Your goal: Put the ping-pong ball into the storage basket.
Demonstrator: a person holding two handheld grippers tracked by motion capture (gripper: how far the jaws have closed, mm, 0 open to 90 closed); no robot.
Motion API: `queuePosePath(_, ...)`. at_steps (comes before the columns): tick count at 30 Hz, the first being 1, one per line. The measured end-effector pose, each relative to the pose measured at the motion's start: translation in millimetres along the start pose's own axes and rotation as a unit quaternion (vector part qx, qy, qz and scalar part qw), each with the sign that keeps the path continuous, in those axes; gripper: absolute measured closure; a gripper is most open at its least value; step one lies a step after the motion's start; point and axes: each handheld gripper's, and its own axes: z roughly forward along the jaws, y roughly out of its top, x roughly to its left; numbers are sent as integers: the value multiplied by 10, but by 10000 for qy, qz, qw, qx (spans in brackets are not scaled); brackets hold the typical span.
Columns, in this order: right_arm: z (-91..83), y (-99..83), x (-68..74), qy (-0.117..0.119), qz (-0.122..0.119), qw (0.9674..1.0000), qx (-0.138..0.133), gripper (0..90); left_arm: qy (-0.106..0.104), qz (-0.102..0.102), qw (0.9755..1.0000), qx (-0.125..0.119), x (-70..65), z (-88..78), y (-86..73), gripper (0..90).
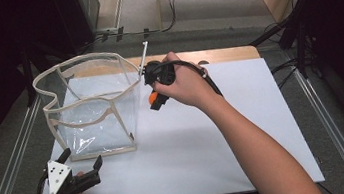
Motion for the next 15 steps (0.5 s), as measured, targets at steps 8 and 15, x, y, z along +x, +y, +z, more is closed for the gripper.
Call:
queuePosePath(8,-121,52,-17,-22,-10,10000,-24,477,4,11,10000,13,-3,2,1,0)
queuePosePath(15,-234,98,-36,-75,-39,9999,-89,477,14,36,10000,19,-4,3,0,0)
